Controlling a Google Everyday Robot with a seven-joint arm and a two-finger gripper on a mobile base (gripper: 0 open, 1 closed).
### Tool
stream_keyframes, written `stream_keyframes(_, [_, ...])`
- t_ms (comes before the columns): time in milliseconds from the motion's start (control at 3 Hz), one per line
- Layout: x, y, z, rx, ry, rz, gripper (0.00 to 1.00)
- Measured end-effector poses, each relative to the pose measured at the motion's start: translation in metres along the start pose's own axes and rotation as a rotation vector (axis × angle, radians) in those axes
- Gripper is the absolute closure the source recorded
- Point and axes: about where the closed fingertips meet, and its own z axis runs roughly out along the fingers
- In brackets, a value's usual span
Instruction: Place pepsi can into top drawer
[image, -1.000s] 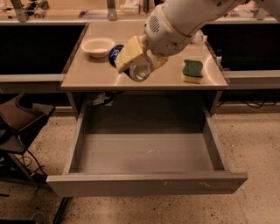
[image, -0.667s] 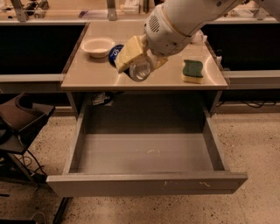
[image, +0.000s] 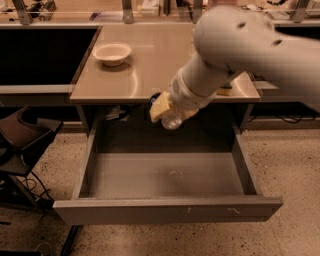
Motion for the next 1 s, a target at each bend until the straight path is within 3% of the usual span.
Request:
stream_keyframes(333, [0.038,-0.047,0.064,0.096,0.056,0.098,1.00])
stream_keyframes(667, [0.061,-0.075,0.100,0.148,0.095,0.157,1.00])
stream_keyframes(1000, [0.076,-0.091,0.121,0.168,0.124,0.190,1.00])
